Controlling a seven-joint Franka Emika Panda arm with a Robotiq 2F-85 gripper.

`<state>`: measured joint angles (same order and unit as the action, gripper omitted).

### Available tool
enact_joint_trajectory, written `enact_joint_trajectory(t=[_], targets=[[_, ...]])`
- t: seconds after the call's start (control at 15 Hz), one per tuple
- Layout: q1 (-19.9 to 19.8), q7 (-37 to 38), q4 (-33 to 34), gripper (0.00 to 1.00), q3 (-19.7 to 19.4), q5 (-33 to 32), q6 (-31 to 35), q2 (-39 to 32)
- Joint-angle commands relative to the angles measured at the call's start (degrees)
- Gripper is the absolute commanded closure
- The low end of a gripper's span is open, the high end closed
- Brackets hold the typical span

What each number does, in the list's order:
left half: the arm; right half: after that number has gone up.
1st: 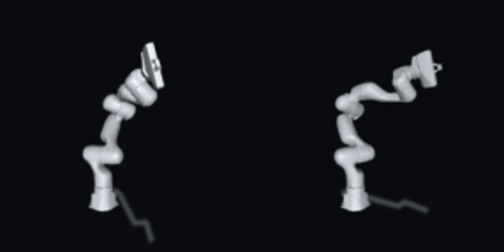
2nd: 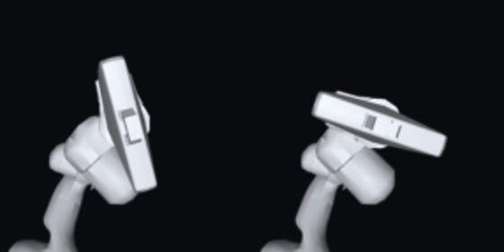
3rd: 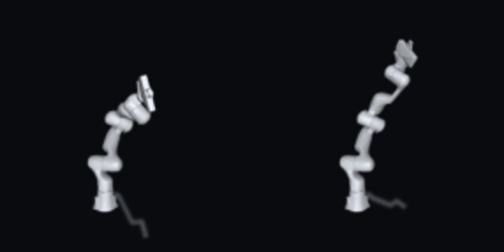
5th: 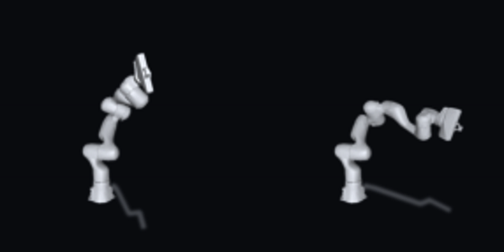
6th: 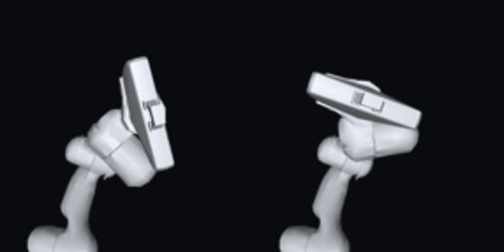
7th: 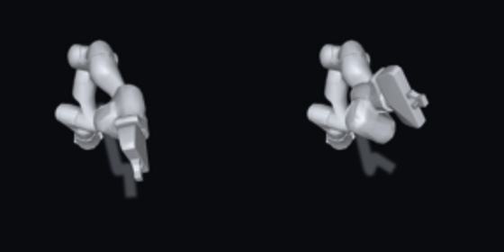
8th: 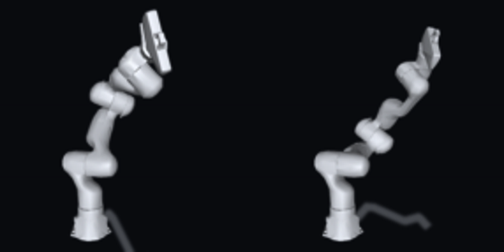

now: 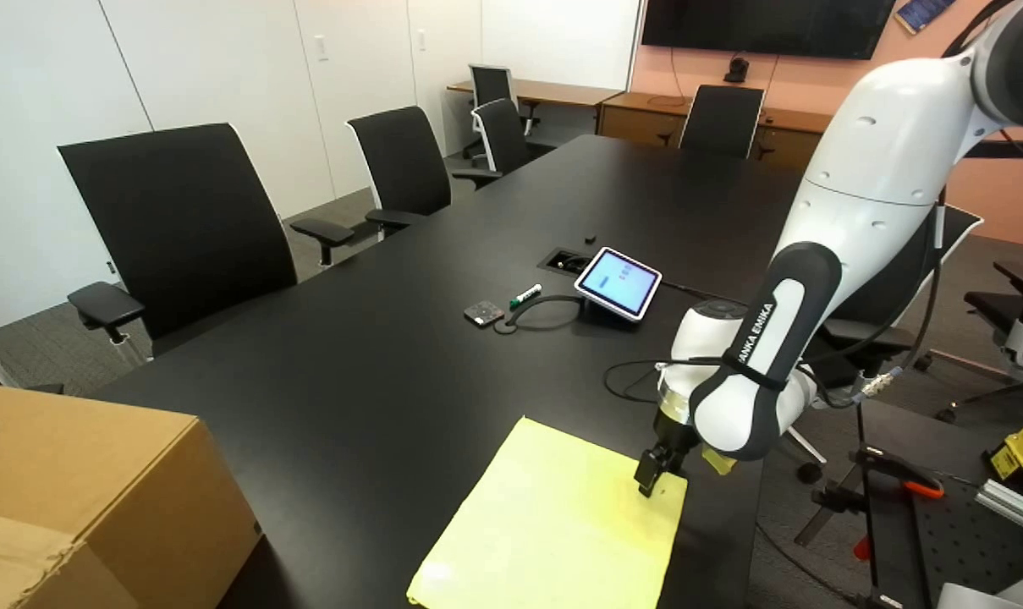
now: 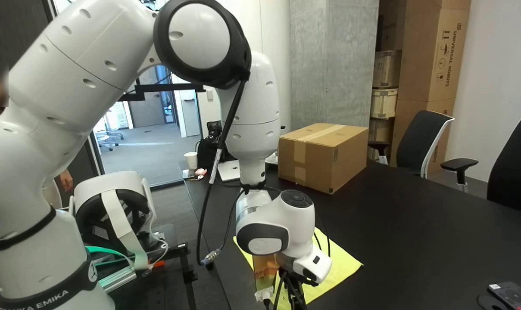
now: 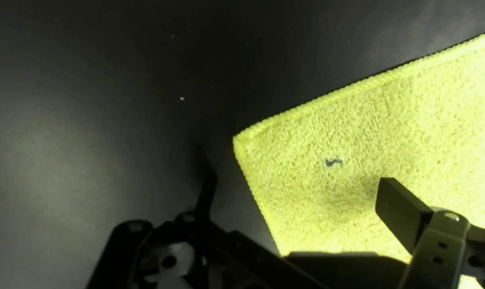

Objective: Fold the yellow towel

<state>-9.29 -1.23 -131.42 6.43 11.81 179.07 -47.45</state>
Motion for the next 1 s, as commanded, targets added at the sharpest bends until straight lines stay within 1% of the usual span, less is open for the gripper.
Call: enact_joint_trajectory(t=[0.0,0.07,0.53,0.6,0.67,0.73,0.93], targets=[[0.2,1.5,0.5,0.06,1.0,-1.9,-0.8,-0.5],[0.9,1.7,0.5,0.26,0.5,-2.0,-0.9,-0.5],[2.8,2.3,0.1,0.8,0.5,-1.8,-4.0,1.3],[3.2,2.5,0.0,0.86,0.3,-1.7,-4.8,1.9],[4.2,2.9,-0.1,0.95,-0.5,-1.7,-5.2,2.5],[4.5,3.1,-0.1,0.99,-0.5,-1.7,-6.2,3.4],[6.2,4.3,0.6,1.0,-1.3,-1.5,-9.6,5.0]])
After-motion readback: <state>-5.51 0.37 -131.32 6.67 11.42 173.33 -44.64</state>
